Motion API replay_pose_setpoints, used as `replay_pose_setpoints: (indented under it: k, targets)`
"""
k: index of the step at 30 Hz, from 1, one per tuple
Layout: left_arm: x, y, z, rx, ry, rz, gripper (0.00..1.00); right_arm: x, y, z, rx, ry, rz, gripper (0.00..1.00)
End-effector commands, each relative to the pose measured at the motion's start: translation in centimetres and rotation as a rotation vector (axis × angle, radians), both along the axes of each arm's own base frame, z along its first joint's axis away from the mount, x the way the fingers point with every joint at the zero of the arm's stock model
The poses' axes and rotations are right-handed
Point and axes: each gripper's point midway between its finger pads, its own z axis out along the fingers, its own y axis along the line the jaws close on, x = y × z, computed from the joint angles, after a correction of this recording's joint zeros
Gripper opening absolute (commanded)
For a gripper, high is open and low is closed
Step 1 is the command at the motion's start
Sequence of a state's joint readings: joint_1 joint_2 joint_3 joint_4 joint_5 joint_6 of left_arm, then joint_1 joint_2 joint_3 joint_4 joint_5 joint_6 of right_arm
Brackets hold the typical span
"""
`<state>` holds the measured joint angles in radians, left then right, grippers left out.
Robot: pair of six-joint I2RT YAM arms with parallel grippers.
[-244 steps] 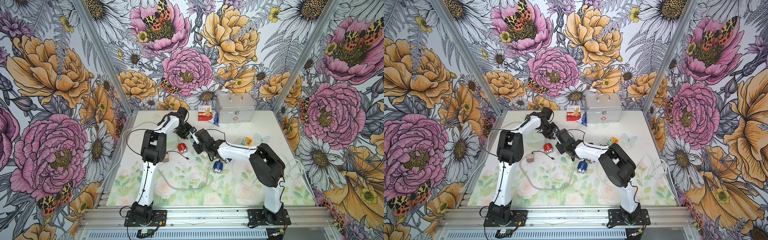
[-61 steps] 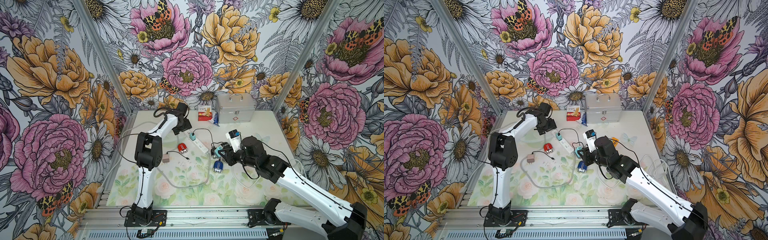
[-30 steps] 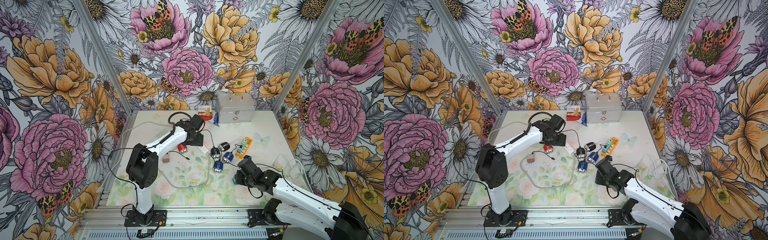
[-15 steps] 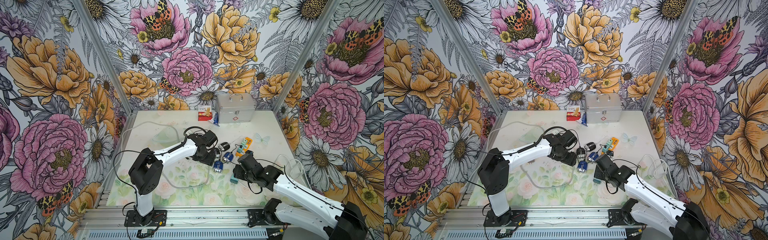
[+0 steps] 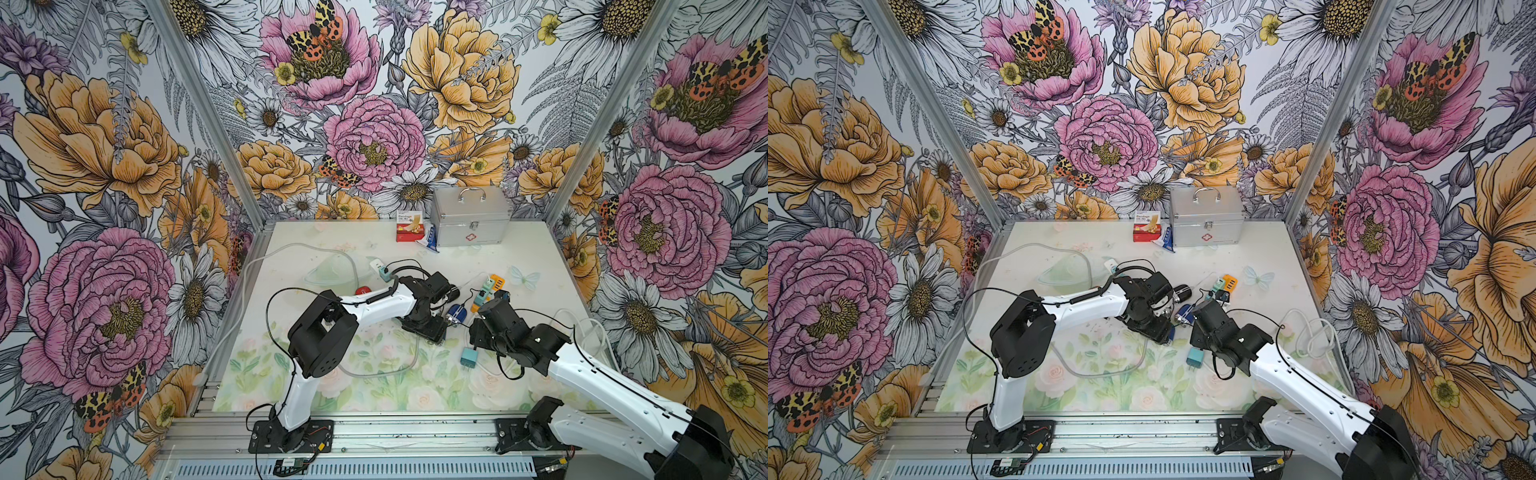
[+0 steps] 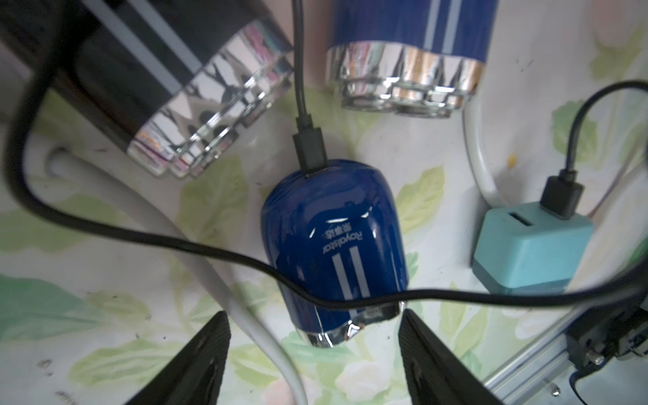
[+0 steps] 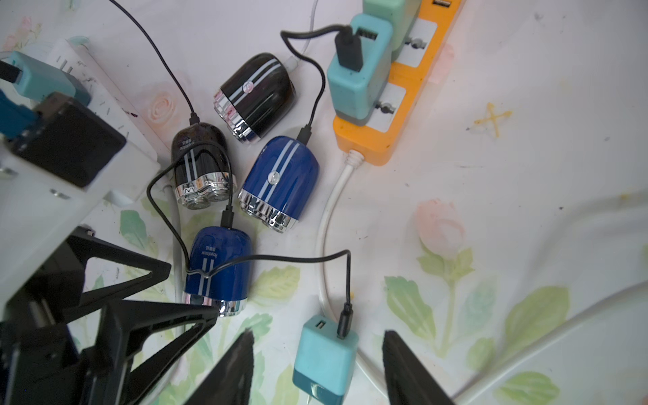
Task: Unplug the electric shaver
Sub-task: Place the plug at the center of the board, then pick up the electric shaver from the center of the board.
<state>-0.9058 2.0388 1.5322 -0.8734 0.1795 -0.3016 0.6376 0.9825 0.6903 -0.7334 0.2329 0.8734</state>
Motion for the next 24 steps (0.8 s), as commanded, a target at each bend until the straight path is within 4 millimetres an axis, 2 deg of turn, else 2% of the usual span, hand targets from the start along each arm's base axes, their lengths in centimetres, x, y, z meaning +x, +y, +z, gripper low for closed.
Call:
replay_pose_setpoints:
  k: [1, 8, 12, 19, 24]
  targets:
    - [0.2, -1.6, 0.3, -0.045, -0.008, -0.042, 0.8, 0.8, -0.6, 1.3, -0.022, -0.043, -0.006, 0.6]
    - [1.3, -2.3, -1.1, 0.012, -0.064, -0.022, 0.83, 1.2, -0.8, 1.2, -0.038, -0.034, 0.002, 0.6]
    - [1.0, -3.0, -1.8, 0.032, -0.077, -0.037, 0.82, 1.5, -0.9, 1.6, -0.044, -0.04, 0.008, 0.6]
    - [0.3, -1.9, -2.8, 0.073, -0.071, -0.041, 0.7, 1.6, -0.8, 1.3, -0.039, -0.022, 0.007, 0.6]
    - [-0.4, -0.9, -1.7, 0.056, -0.065, -0.071, 0.6, 1.5, -1.0, 1.2, -0.04, -0.026, -0.003, 0.6]
